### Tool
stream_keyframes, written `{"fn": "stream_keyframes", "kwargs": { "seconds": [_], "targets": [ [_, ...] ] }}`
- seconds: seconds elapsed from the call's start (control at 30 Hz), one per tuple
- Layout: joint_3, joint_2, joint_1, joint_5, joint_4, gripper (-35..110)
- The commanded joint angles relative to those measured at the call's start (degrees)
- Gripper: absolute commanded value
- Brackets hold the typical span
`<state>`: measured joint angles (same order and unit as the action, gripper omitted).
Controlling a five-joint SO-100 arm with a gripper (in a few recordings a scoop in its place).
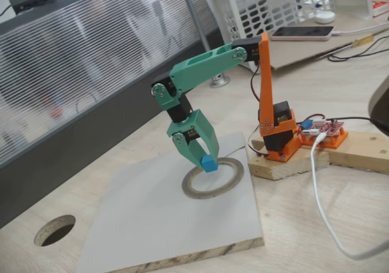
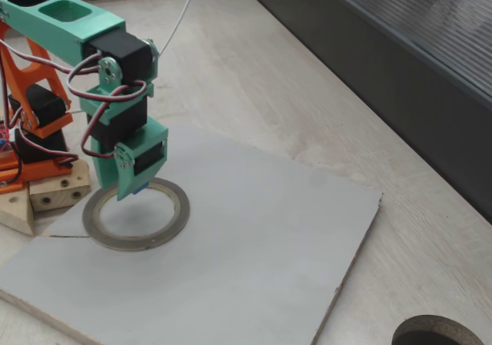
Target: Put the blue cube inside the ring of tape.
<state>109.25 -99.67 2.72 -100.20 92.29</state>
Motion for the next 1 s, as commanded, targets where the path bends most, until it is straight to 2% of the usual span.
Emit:
{"fn": "stream_keyframes", "kwargs": {
  "seconds": [0.0, 0.7, 0.97],
  "targets": [
    [2.99, -3.43, 0.97, -0.35, -2.64, 3],
    [15.91, -13.36, 0.97, -0.26, -13.01, 3],
    [18.02, -15.47, 0.97, -0.26, -13.97, 3]
  ]
}}
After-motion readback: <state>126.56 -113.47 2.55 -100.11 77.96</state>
